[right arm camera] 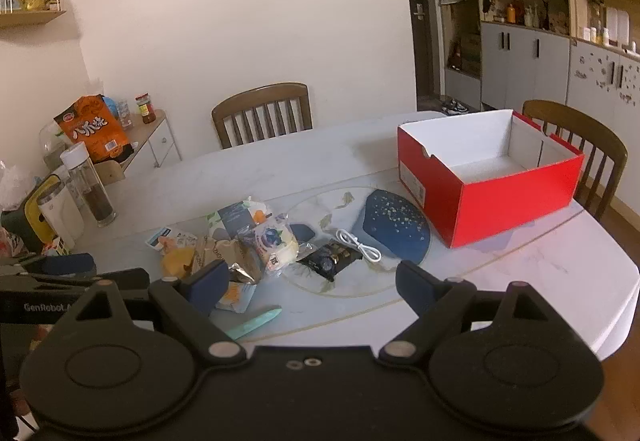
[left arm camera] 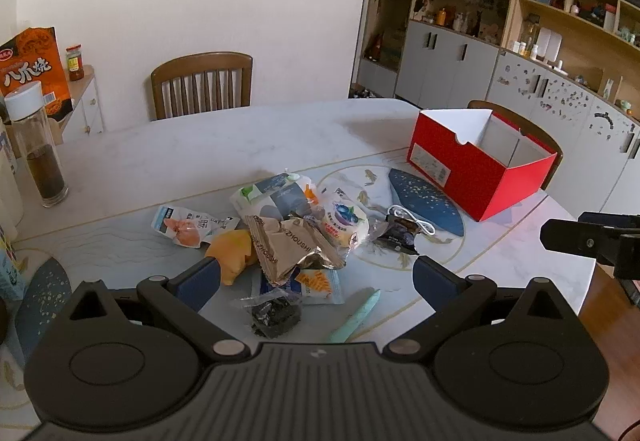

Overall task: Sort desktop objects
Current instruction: 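Reach both tools toward the snack pile on the table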

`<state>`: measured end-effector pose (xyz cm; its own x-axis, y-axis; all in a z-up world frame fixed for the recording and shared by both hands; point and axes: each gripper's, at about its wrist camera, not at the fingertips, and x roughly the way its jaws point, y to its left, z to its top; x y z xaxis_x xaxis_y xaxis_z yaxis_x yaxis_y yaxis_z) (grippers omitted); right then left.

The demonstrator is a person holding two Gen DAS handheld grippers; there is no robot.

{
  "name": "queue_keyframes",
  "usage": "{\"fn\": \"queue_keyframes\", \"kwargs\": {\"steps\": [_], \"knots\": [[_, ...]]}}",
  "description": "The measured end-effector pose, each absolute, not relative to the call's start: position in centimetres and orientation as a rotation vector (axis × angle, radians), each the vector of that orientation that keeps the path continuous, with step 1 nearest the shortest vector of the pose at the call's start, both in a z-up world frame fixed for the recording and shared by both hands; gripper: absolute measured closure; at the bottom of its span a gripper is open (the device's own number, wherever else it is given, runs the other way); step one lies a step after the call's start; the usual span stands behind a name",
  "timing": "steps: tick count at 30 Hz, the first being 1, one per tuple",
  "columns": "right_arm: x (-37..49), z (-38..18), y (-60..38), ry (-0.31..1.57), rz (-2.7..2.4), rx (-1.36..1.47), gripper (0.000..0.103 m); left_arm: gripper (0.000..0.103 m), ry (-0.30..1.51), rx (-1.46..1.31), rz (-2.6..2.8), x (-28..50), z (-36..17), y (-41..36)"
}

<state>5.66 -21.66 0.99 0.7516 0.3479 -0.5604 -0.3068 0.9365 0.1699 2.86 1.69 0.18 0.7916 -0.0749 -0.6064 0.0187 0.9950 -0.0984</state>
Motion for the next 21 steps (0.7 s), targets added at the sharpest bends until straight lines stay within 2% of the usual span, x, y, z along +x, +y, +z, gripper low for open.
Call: {"fn": "queue_keyframes", "kwargs": {"steps": [10, 21], "knots": [[9.2, -1.0, -21.7, 0.614, 0.43, 0.021, 0.012, 0.0, 0.669, -0.083, 0.005, 4.5, -1.3, 2.0], [13.7, -4.4, -20.6, 0.654, 0.527, -0.032, 0.012, 0.0, 0.724, -0.058, 0.103, 6.4, -5.2, 2.2]]}}
